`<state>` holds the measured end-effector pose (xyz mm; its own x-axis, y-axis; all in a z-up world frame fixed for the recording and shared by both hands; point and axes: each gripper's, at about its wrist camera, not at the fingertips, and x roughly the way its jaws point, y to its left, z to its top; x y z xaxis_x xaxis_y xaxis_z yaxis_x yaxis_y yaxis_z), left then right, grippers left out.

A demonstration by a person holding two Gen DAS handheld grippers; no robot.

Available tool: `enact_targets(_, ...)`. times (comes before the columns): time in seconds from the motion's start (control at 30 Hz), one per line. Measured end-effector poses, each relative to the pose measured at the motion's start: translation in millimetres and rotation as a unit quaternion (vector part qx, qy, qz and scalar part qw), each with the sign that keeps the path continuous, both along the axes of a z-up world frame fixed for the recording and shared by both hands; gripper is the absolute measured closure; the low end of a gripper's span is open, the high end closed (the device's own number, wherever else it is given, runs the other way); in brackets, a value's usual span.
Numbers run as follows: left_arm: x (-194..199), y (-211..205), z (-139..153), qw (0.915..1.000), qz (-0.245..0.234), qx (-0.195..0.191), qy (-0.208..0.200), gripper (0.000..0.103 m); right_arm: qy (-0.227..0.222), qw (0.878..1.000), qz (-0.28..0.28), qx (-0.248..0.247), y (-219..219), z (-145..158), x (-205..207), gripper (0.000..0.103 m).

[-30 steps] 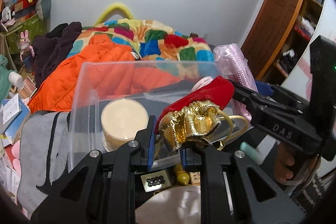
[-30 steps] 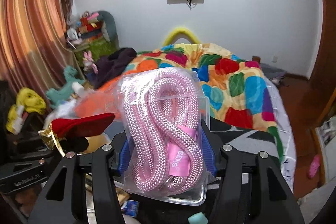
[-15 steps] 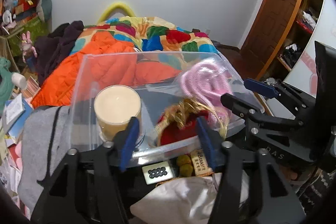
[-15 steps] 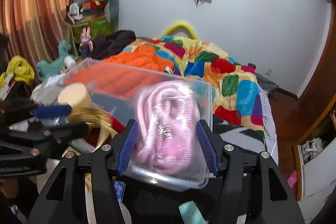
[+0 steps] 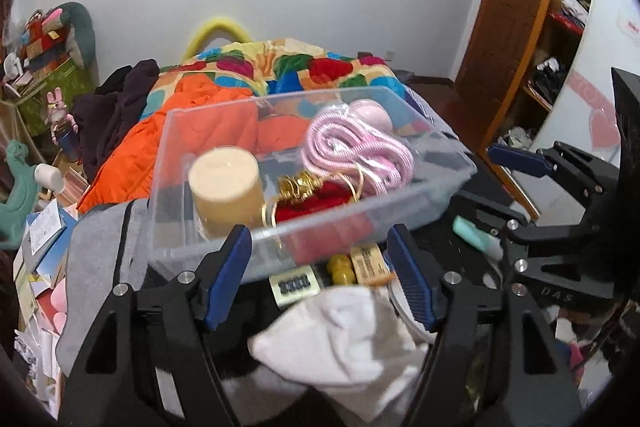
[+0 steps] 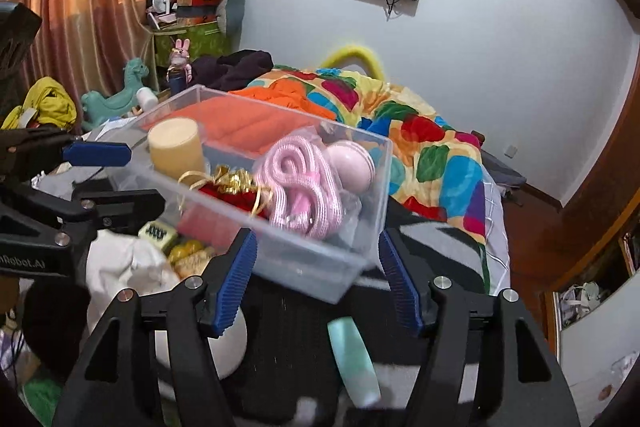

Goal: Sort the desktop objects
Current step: 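Lower the pouch and rope bag into the clear bin and release both, then grasp the white cloth drawstring bag with the left tool while the right grasps the mint-green bottle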

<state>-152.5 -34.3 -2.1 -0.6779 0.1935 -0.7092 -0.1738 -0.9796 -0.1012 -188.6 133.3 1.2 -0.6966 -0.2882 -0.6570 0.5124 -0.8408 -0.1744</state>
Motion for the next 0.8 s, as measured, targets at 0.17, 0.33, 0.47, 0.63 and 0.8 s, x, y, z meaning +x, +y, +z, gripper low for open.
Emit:
enact_targets(0.17,12.7,0.5,-1.1,0.9996,-0.005,0.018,-0.020,0.029,-0.004,1.000,-0.012,0.004,18.6,-0.7,13.9,0.043)
enact_targets(0.33,22.2,0.1,-4.4,0.9995,-0.001,0.010,-0.030,0.024,-0.006,1.000,-0.015,0.010,36.5,1.0,27.9,0.043)
enact_targets(0.47,30.5,-1.6,-8.5,0.9992,-0.004,0.001,-0.040,0.024,-0.005,1.000,-0.024,0.011,52.4,0.9,36.0,0.040)
enact_targets(0.63,43.5,-0.7,-19.8,0.9978,-0.019,-0.017,-0.062,0.014,-0.014,0.999,-0.026,0.015,64.6,-4.7,40.6,0.035)
enact_targets(0.8,55.3,9.9,-31.5,0.9951,-0.046,-0.049,-0.072,0.011,-0.015,0.998,-0.047,0.026,74.1,-15.9,33.4,0.035)
